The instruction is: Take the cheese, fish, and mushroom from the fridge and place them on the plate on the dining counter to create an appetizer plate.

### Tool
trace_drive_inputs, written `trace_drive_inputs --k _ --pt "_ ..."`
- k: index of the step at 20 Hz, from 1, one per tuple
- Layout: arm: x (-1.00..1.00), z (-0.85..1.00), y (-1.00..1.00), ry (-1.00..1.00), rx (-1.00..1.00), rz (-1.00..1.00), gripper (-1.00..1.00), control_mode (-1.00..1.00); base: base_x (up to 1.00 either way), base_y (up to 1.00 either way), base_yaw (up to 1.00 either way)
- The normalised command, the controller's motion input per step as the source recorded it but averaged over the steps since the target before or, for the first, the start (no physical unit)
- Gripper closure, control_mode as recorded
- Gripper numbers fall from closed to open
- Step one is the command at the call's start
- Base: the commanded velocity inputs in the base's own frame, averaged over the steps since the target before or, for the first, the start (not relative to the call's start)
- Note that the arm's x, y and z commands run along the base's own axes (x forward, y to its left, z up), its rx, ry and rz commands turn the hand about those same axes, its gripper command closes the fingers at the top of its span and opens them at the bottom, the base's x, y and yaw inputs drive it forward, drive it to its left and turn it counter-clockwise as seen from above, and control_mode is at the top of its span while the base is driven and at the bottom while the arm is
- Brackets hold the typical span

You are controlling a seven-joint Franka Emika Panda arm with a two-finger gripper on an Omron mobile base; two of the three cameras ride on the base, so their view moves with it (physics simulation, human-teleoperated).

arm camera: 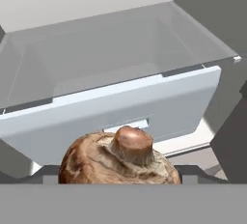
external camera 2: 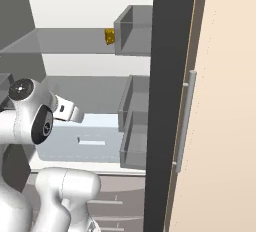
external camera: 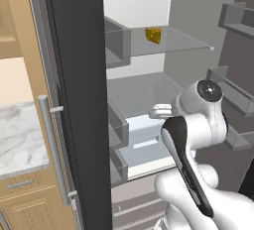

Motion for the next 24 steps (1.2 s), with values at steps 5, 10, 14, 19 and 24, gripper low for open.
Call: trace_drive_inputs --k 5,10,14,19,24 --pt "-0.45 0.39 -0.09 -0.02 0.00 0.06 1.00 -1.00 0.00 0.00 0.00" --pt "0.00 0.00 0.00 0.00 0.00 0.00 1.00 1.00 -0.85 0.00 0.06" --pt "0.00 0.00 0.00 0.00 0.00 0.00 1.00 1.00 -1.00 0.00 0.03" --pt "0.00 0.00 0.00 0.00 0.00 0.00 1.00 1.00 -1.00 0.00 0.18" --pt "0.00 0.00 0.00 0.00 0.00 0.00 1.00 1.00 -0.96 0.00 0.48"
